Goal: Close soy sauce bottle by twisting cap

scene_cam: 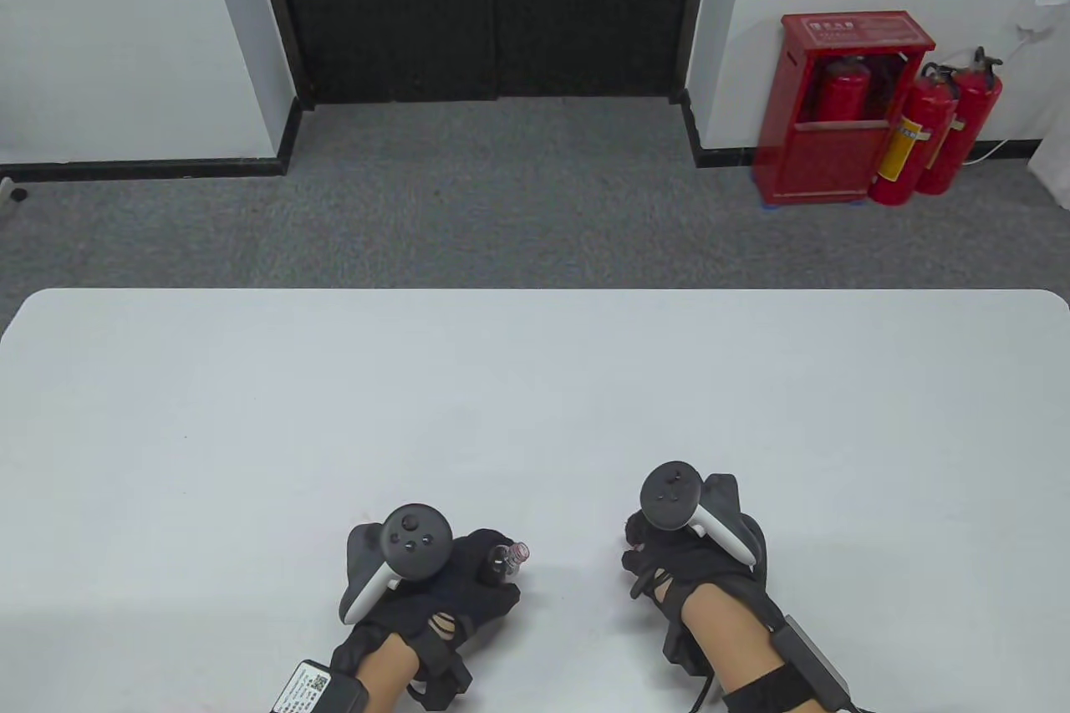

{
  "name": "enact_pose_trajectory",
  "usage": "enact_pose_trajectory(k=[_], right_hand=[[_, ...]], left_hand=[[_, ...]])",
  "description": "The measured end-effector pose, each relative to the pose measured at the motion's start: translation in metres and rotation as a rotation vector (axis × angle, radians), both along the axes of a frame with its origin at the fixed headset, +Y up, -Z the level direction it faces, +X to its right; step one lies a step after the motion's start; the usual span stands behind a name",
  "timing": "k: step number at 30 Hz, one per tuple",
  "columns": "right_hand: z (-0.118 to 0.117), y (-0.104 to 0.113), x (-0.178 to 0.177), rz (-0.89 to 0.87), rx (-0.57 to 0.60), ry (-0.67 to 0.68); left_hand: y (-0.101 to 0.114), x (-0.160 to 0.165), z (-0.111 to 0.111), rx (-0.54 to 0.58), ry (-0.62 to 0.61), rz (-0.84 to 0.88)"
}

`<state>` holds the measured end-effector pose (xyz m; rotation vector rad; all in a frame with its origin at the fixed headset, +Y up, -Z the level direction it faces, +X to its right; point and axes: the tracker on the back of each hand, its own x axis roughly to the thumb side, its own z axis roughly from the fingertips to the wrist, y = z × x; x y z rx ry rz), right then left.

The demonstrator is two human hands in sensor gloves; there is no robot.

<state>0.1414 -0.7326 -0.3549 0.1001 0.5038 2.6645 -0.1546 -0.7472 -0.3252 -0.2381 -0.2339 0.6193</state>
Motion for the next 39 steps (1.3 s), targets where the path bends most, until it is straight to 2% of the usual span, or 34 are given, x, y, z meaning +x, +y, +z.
enact_pose_trajectory(k=[7,19,25,30,39], right_hand=[[0.01,0.023,-0.002,-0.095,0.057,0.011],[0.022,0.037,-0.025,-0.184,0.162,0.162],[0.029,0.047,-0.032,-0.344,0.34,0.272],[0.034,0.05,-0.038,-0.429,0.428,0.358],[0.041,0.043,-0.054,-0.392,0.462,0.436]], left_hand=[[0.001,-0.001,0.0,-0.002,-0.009,-0.012],[0.0,-0.003,-0.001,-0.023,-0.017,-0.016],[0.0,-0.001,-0.001,-0.028,-0.033,-0.022],[-0.001,0.0,-0.001,-0.026,-0.047,-0.033],[-0.002,0.005,-0.001,-0.036,-0.081,-0.05]])
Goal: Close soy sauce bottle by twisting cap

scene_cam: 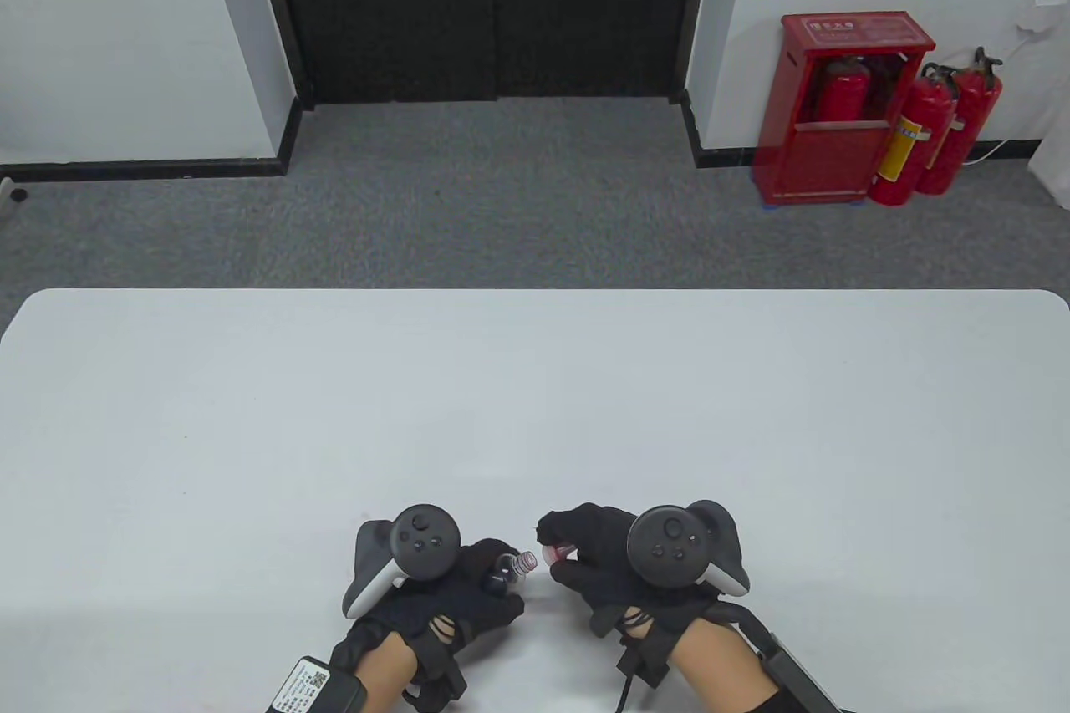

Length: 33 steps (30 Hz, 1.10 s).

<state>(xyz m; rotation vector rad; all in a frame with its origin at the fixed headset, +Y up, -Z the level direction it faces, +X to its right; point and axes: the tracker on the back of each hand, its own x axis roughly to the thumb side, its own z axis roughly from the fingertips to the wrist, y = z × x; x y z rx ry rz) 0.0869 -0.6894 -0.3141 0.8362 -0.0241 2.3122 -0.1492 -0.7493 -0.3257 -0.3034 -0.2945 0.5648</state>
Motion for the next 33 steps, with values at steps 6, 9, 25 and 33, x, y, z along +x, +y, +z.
enact_pose_trajectory(k=[6,9,25,33], right_hand=[[0.001,-0.009,-0.009,0.048,-0.006,0.025],[0.002,-0.011,-0.009,0.034,0.006,0.033],[0.002,-0.014,-0.011,0.028,0.014,0.095],[0.001,-0.014,-0.01,0.04,-0.005,0.093]], left_hand=[[-0.001,0.004,0.002,-0.002,-0.02,-0.008],[-0.002,0.005,0.002,0.0,-0.028,-0.017],[-0.003,0.008,0.003,-0.009,-0.053,-0.016],[-0.003,0.009,0.003,0.0,-0.062,-0.02]])
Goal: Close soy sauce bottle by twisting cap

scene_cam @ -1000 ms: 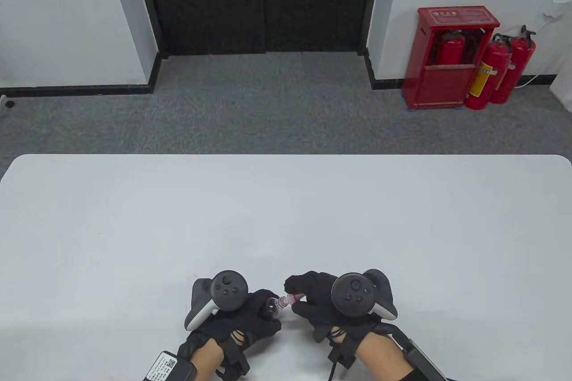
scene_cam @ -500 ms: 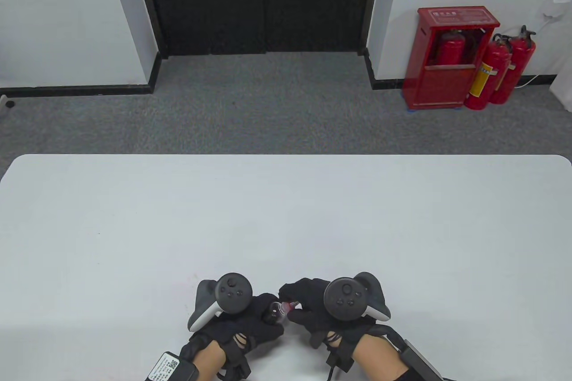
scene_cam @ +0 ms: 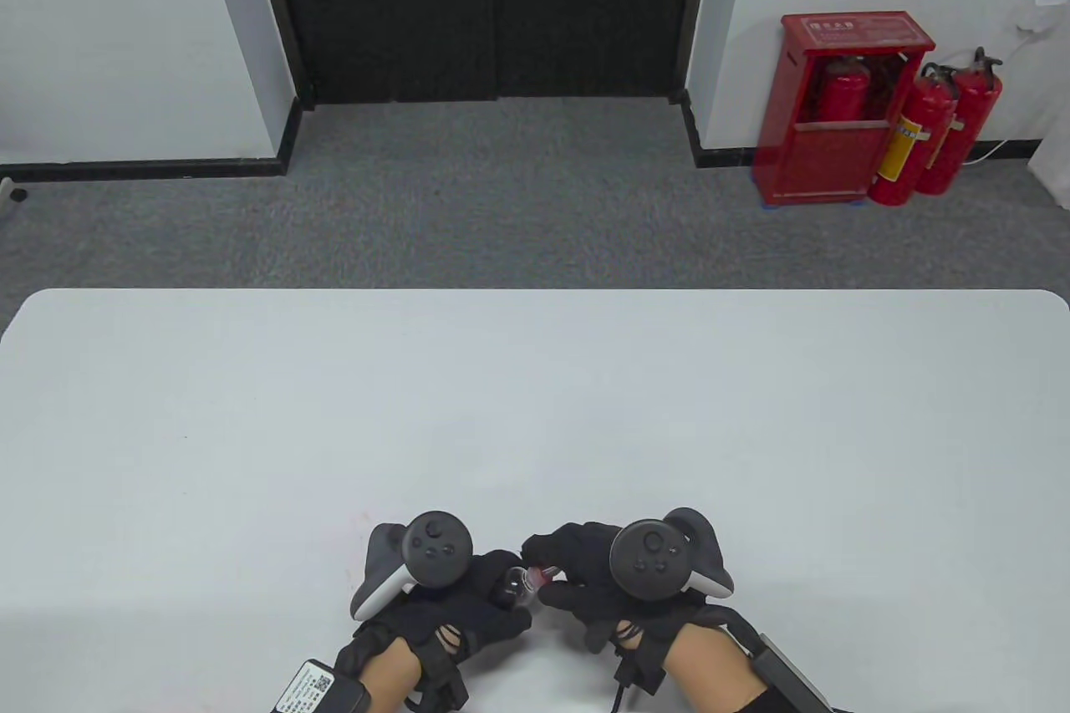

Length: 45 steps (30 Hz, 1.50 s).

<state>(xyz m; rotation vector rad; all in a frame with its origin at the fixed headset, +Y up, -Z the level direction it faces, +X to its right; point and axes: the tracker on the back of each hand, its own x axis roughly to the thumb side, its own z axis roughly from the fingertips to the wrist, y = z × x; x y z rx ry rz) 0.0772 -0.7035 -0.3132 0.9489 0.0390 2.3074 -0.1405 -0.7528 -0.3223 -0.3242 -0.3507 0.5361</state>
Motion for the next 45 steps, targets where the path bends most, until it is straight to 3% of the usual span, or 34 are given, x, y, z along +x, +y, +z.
enact_pose_trajectory(k=[35,41,45], right_hand=[[-0.004,-0.001,0.008,-0.006,-0.084,-0.136],[-0.008,-0.001,0.018,-0.057,-0.165,0.01],[-0.003,0.001,0.012,0.036,-0.056,0.057]], left_hand=[[0.001,0.003,0.002,0.044,-0.011,0.0],[0.0,0.0,0.0,0.025,0.003,0.028],[0.0,0.0,0.0,0.017,0.001,0.032]])
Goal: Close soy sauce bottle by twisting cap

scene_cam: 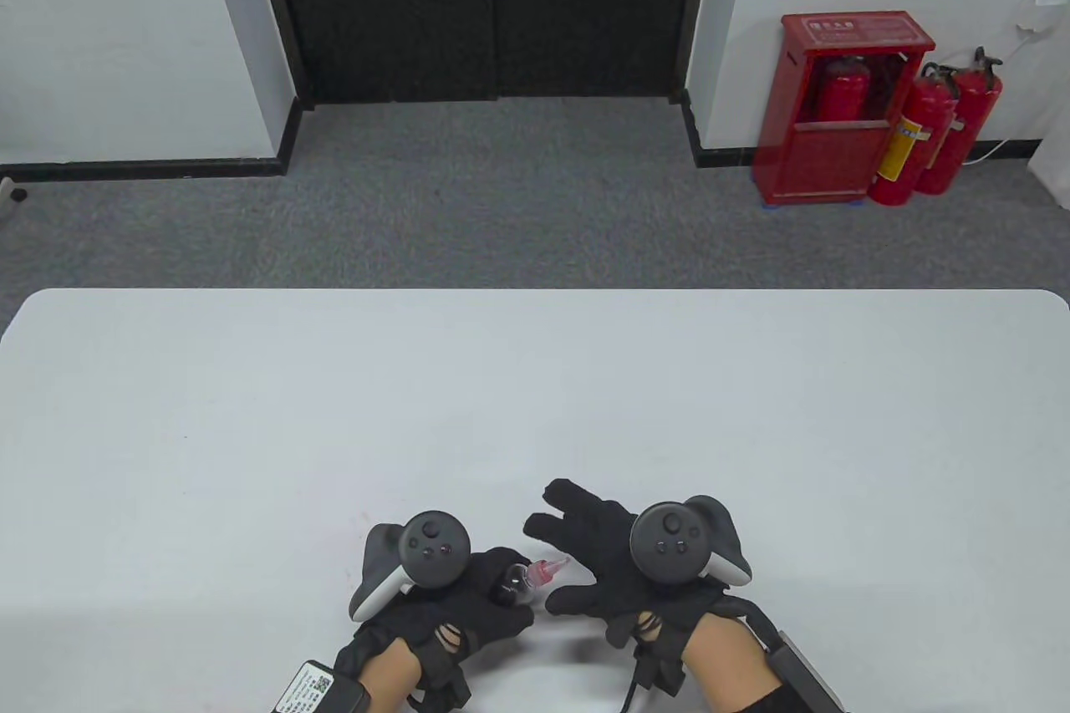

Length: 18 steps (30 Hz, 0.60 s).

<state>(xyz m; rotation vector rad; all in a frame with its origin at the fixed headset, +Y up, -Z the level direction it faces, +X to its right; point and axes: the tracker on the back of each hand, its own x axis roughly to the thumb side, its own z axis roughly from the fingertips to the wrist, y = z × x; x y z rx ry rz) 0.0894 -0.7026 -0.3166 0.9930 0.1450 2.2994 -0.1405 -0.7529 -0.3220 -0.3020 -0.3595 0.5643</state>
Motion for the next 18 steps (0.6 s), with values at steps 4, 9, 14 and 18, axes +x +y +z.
enact_pose_trajectory(k=[4,9,14,18], right_hand=[[0.005,-0.001,-0.0078,0.037,0.069,0.014],[0.0057,-0.0028,-0.011,0.047,0.067,0.013],[0.0042,-0.0037,-0.0105,0.057,0.042,-0.003],[0.0033,-0.004,-0.0099,0.057,0.031,-0.016]], left_hand=[[-0.0001,0.0006,0.0,-0.002,-0.005,0.003],[-0.0009,0.0021,0.0005,0.005,-0.017,-0.013],[-0.0012,0.0031,0.0007,0.001,-0.02,-0.011],[-0.0007,0.0033,0.001,0.004,-0.021,-0.018]])
